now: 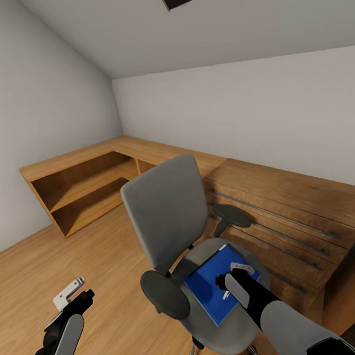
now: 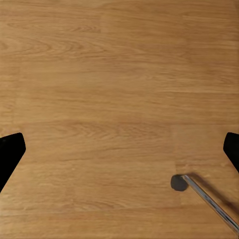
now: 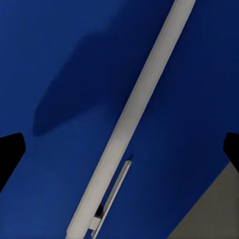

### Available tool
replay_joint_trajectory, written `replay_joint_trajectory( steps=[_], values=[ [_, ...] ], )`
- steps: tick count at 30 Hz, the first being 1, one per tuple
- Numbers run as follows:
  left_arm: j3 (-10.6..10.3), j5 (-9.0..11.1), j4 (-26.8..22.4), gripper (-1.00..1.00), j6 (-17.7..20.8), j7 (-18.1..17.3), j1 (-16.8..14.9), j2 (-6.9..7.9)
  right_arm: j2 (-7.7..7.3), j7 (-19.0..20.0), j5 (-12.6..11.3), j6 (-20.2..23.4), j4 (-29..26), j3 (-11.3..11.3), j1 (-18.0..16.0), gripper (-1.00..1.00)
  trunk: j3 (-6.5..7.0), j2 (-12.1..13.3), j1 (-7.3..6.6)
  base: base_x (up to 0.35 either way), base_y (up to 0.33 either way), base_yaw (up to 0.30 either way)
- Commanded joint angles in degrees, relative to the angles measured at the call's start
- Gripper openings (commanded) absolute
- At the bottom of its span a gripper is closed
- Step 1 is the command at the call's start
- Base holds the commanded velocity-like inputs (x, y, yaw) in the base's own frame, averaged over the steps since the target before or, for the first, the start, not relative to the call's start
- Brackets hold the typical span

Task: In the bedroom, organize the workspace by keeping the computer under the desk, ensuring the monitor is on the desk, placing the keyboard on the desk next to the monitor, placing the mouse on the desk next to the keyboard, moving the folder from the swivel chair onto the desk next to the mouse, stacking the notebook on top of the folder with the pen on top of the notebook, and positioning the swivel chair next to the desk.

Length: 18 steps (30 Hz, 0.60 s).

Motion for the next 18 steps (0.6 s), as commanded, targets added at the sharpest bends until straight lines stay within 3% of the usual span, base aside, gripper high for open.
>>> replay_joint_trajectory(
  steps=[1,18],
  values=[
    [-0.02,0.33,-0.09,1.00,0.23,0.32,-0.03,0.02,-0.05,-0.49,-0.52,0.21,-0.09,0.45,-0.03,1.00,-0.06,-0.03,0.00,0.000,0.000,0.000],
    [0.04,0.33,-0.09,1.00,0.23,0.32,-0.03,0.04,-0.02,-0.58,-0.52,0.21,-0.09,0.54,-0.03,1.00,-0.59,-1.23,0.65,0.000,0.000,0.000]
  ],
)
